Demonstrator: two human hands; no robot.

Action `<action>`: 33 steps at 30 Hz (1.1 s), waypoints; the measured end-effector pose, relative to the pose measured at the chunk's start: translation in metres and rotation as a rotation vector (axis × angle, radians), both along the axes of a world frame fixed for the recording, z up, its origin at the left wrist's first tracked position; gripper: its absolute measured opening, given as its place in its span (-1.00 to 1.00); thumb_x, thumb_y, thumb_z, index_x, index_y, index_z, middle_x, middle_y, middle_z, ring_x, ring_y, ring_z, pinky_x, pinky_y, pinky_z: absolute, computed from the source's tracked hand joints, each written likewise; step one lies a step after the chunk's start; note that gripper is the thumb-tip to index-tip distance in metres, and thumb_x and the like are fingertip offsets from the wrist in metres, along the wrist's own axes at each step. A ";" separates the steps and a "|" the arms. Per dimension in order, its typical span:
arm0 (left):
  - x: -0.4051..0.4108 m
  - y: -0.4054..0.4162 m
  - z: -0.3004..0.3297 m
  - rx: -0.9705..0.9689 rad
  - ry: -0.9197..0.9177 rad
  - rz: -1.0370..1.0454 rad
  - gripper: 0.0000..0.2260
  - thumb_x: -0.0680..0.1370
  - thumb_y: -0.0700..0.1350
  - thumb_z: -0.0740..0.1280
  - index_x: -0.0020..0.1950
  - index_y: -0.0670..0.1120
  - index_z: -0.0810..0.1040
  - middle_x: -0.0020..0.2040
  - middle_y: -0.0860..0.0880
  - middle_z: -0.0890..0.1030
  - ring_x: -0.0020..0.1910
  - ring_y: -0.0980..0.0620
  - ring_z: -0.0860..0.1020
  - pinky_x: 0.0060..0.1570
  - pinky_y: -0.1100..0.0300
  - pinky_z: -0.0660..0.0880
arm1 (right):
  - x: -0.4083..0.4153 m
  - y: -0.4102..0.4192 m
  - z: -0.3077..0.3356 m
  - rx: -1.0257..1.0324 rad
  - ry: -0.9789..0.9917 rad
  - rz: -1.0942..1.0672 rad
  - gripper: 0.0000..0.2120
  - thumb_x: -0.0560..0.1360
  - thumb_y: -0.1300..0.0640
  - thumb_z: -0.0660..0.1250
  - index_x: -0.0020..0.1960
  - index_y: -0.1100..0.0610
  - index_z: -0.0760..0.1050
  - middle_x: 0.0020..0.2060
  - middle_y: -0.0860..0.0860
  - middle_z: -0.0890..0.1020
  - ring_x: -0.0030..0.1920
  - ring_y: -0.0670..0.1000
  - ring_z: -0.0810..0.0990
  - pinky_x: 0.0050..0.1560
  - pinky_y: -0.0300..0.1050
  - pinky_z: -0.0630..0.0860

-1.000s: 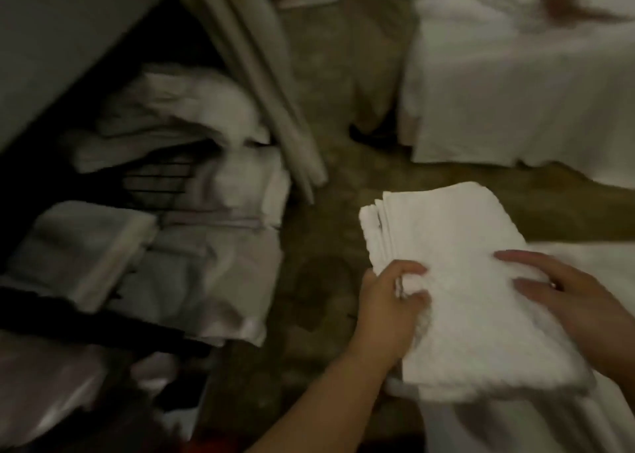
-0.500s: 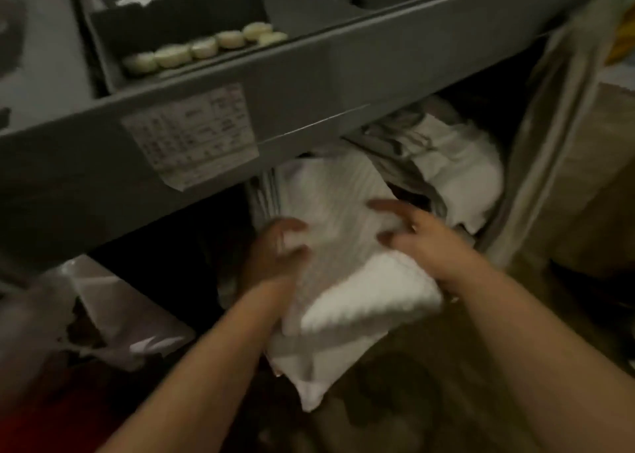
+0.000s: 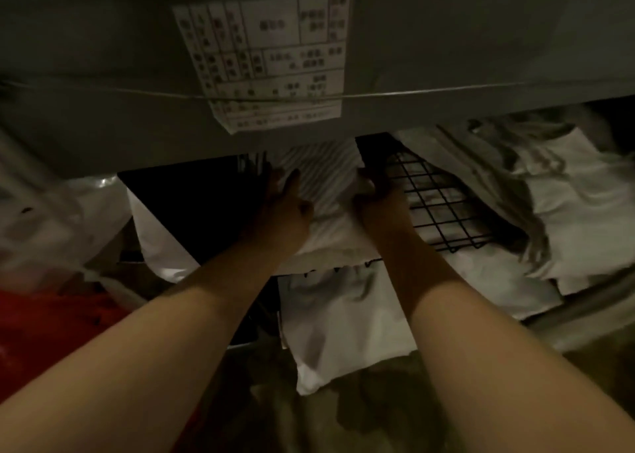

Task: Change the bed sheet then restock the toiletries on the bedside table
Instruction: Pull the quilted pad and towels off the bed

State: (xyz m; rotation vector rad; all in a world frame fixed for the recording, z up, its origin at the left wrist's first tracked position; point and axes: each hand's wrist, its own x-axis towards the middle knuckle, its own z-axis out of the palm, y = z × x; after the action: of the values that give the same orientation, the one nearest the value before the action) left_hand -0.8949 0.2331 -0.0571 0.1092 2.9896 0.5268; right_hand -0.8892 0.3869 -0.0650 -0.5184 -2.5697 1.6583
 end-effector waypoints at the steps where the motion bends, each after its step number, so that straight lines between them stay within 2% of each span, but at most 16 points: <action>1: 0.002 -0.002 -0.008 -0.048 0.017 -0.010 -0.51 0.63 0.08 0.00 0.55 -0.03 0.10 0.57 -0.10 -0.07 0.53 -0.12 -0.12 0.49 -0.01 -0.04 | -0.002 0.000 0.004 -0.012 0.019 -0.027 -0.57 0.55 0.27 0.22 0.37 -0.01 0.39 0.25 0.09 0.51 0.09 0.08 0.54 -0.19 -0.36 0.40; 5: -0.015 -0.005 -0.017 -0.005 0.112 -0.033 -0.54 0.63 0.05 0.01 0.51 -0.06 0.23 0.50 -0.16 0.20 0.46 -0.16 0.16 0.44 0.03 0.10 | -0.012 0.004 0.012 0.128 0.112 -0.008 -0.56 0.48 0.13 0.38 0.34 0.03 0.43 0.26 0.03 0.52 0.24 0.04 0.49 -0.07 -0.45 0.28; 7: -0.020 0.003 -0.009 0.049 0.052 0.031 -0.55 0.65 0.02 0.04 0.53 -0.06 0.16 0.53 -0.15 0.12 0.49 -0.15 0.09 0.46 0.05 0.03 | -0.013 0.010 0.007 0.221 0.052 0.005 -0.56 0.51 0.08 0.35 0.37 0.04 0.40 0.29 0.05 0.49 0.26 0.06 0.47 0.03 -0.33 0.35; 9: -0.008 0.008 -0.003 0.122 -0.001 0.121 -0.51 0.65 0.05 0.06 0.55 -0.08 0.09 0.53 -0.16 0.10 0.50 -0.16 0.09 0.46 0.00 0.06 | -0.012 0.013 0.001 0.115 -0.059 -0.009 -0.62 0.57 0.04 0.26 0.35 0.11 0.40 0.26 0.12 0.50 0.20 0.10 0.49 0.08 -0.15 0.41; 11: 0.023 0.007 -0.003 0.230 -0.037 0.106 -0.37 0.59 0.20 0.10 0.56 -0.04 -0.01 0.54 -0.15 0.09 0.50 -0.18 0.11 0.44 -0.09 0.12 | -0.015 0.013 0.001 -0.071 -0.132 -0.011 -0.53 0.55 -0.10 0.23 0.37 0.14 0.37 0.26 0.14 0.49 0.18 0.13 0.48 0.09 -0.07 0.40; 14: 0.069 -0.004 -0.017 -0.028 0.102 -0.138 -0.15 0.38 0.49 -0.09 0.55 0.04 -0.06 0.54 -0.13 0.11 0.50 -0.26 0.07 0.40 -0.26 0.14 | -0.029 0.012 0.005 -0.087 -0.229 0.119 -0.27 0.47 -0.22 0.29 0.50 0.08 0.16 0.41 0.09 0.32 0.35 0.16 0.36 0.19 -0.06 0.37; 15: 0.071 -0.012 -0.028 -0.150 0.194 -0.224 -0.24 0.45 0.43 -0.06 0.54 0.02 0.05 0.49 -0.17 0.25 0.45 -0.31 0.21 0.31 -0.31 0.24 | -0.033 0.010 0.006 -0.071 -0.234 0.160 -0.23 0.45 -0.21 0.33 0.51 0.07 0.12 0.44 0.09 0.29 0.38 0.16 0.32 0.25 -0.03 0.35; 17: 0.066 -0.022 -0.040 -0.225 0.307 -0.290 -0.46 0.51 0.02 0.24 0.46 0.03 0.18 0.38 -0.18 0.43 0.31 -0.35 0.40 0.16 -0.31 0.42 | -0.037 0.009 0.005 -0.084 -0.225 0.169 -0.21 0.42 -0.12 0.40 0.52 0.08 0.13 0.44 0.10 0.28 0.39 0.16 0.31 0.30 0.02 0.35; 19: 0.057 -0.026 -0.038 -0.181 0.406 -0.322 -0.43 0.42 -0.26 0.14 0.42 0.04 0.24 0.32 -0.14 0.50 0.27 -0.29 0.45 0.18 -0.19 0.47 | -0.040 0.009 0.003 -0.104 -0.130 0.130 -0.26 0.43 -0.01 0.43 0.50 0.10 0.17 0.40 0.10 0.34 0.36 0.15 0.36 0.23 -0.06 0.39; 21: 0.047 -0.025 -0.024 -0.110 0.528 -0.336 -0.45 0.42 -0.32 0.03 0.37 -0.01 0.36 0.26 -0.15 0.55 0.26 -0.25 0.46 0.26 -0.08 0.44 | -0.042 0.010 0.004 -0.120 0.013 0.115 -0.34 0.46 0.09 0.42 0.48 0.11 0.22 0.37 0.08 0.40 0.33 0.07 0.40 0.09 -0.28 0.41; 23: 0.038 -0.024 -0.011 -0.100 0.603 -0.325 -0.52 0.45 -0.28 0.04 0.29 -0.09 0.52 0.23 -0.22 0.56 0.23 -0.34 0.48 0.19 -0.24 0.44 | -0.038 0.007 0.005 -0.156 0.103 0.093 -0.39 0.48 0.14 0.39 0.46 0.13 0.24 0.35 0.06 0.43 0.29 -0.01 0.42 -0.07 -0.48 0.41; 24: 0.035 -0.024 -0.009 -0.162 0.613 -0.321 -0.55 0.45 -0.24 0.06 0.24 -0.12 0.58 0.21 -0.24 0.57 0.19 -0.38 0.50 0.14 -0.34 0.41 | -0.037 0.007 0.002 -0.182 0.100 0.067 -0.40 0.49 0.15 0.39 0.46 0.13 0.24 0.34 0.07 0.43 0.29 0.01 0.42 -0.03 -0.45 0.44; 26: 0.038 -0.024 -0.013 -0.328 0.542 -0.299 -0.57 0.45 -0.22 0.06 0.18 -0.14 0.62 0.13 -0.25 0.61 0.09 -0.37 0.57 0.09 -0.35 0.43 | -0.036 0.005 -0.004 -0.168 0.007 0.025 -0.36 0.49 0.09 0.38 0.48 0.12 0.18 0.37 0.11 0.38 0.34 0.13 0.38 0.20 -0.15 0.44; 28: 0.046 -0.022 -0.021 -0.370 0.467 -0.287 -0.55 0.47 -0.27 0.02 0.19 -0.14 0.61 0.08 -0.23 0.63 0.02 -0.29 0.61 0.07 -0.19 0.52 | -0.038 0.002 -0.005 -0.051 -0.112 0.034 -0.34 0.50 0.02 0.36 0.50 0.11 0.15 0.39 0.14 0.34 0.36 0.18 0.34 0.30 0.02 0.37; 31: 0.052 -0.013 -0.002 -0.308 0.201 -0.227 -0.56 0.53 -0.22 0.11 0.40 -0.07 0.40 0.25 -0.16 0.51 0.17 -0.21 0.52 0.13 -0.02 0.50 | -0.044 0.001 0.002 0.166 -0.168 0.123 -0.39 0.53 -0.05 0.29 0.49 0.11 0.16 0.36 0.17 0.38 0.33 0.19 0.38 0.27 -0.01 0.38; 33: 0.041 -0.006 0.014 -0.232 0.129 -0.176 -0.67 0.56 -0.09 0.20 0.31 -0.08 0.44 0.20 -0.13 0.53 0.09 -0.12 0.52 0.02 0.11 0.48 | -0.047 0.001 0.007 0.336 -0.163 0.182 -0.40 0.57 -0.06 0.22 0.51 0.13 0.11 0.38 0.17 0.34 0.35 0.19 0.35 0.21 -0.05 0.35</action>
State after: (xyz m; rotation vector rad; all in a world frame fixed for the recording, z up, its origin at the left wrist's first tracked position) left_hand -0.8539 0.2269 -0.0427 0.3953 3.0972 0.1581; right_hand -0.9362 0.3876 -0.0575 -0.4232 -3.0100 1.2265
